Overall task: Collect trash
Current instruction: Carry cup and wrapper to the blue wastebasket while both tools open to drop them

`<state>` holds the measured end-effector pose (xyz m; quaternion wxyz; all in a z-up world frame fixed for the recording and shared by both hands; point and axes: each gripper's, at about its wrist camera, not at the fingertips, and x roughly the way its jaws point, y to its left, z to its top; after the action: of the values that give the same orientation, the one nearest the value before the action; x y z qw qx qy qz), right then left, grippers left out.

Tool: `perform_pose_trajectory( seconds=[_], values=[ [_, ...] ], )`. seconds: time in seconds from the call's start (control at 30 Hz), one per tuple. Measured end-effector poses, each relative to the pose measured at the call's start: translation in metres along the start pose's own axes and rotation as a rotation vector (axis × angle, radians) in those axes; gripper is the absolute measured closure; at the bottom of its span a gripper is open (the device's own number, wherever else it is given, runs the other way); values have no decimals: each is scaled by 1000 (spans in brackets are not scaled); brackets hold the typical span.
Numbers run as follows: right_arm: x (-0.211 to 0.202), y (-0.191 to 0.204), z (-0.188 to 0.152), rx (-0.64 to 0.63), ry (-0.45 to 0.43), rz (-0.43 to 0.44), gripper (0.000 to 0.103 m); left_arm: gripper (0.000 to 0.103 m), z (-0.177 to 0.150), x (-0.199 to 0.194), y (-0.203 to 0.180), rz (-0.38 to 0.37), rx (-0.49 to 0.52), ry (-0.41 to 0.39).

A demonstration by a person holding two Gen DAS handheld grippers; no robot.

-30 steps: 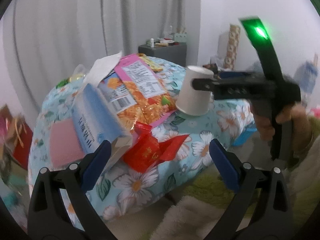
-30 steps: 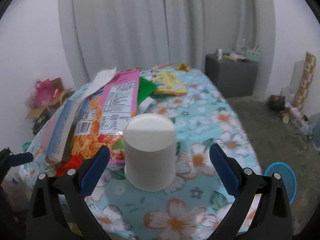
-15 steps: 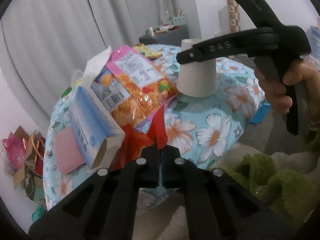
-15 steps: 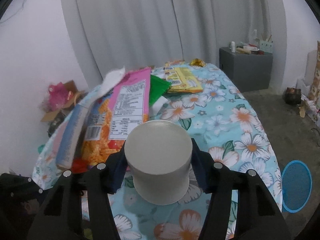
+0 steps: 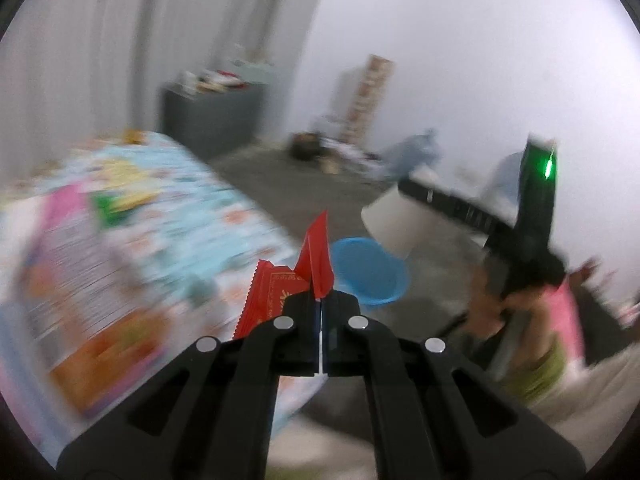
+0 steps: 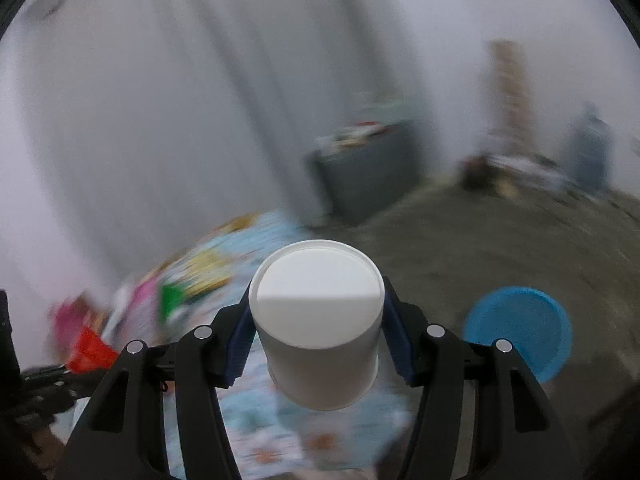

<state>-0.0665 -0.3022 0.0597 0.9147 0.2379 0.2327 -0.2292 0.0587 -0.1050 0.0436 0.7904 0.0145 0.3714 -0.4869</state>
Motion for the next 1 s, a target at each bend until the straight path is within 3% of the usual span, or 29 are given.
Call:
perform_pose_trajectory(
  seconds=[0.1,0.23,0.4,0.67,0.7,0.8,0.9,1.0],
  values=[
    [-3,-65,16,147,-14,-124,47,103,47,70,-9,-150,-77,110],
    [9,-143,22,303,-6,-231,47,103,87,177,-19,-274,-196,269],
    [39,-224,16,471,45,-271,46,103,100,299,-41,-318,-271,393],
    [106,-312,6,663,93,-296,45,103,75,420,-65,-299,-343,492],
    [111,-319,-1,677,103,-282,39,97,72,434,-68,-282,-342,504],
    [137,-345,-15,703,168,-306,25,57,62,452,-70,-217,-343,518],
    [149,-359,-30,710,228,-372,24,50,61,456,-76,-196,-327,519],
    [141,-362,-40,742,208,-375,24,46,65,439,-78,-208,-289,500]
  ],
)
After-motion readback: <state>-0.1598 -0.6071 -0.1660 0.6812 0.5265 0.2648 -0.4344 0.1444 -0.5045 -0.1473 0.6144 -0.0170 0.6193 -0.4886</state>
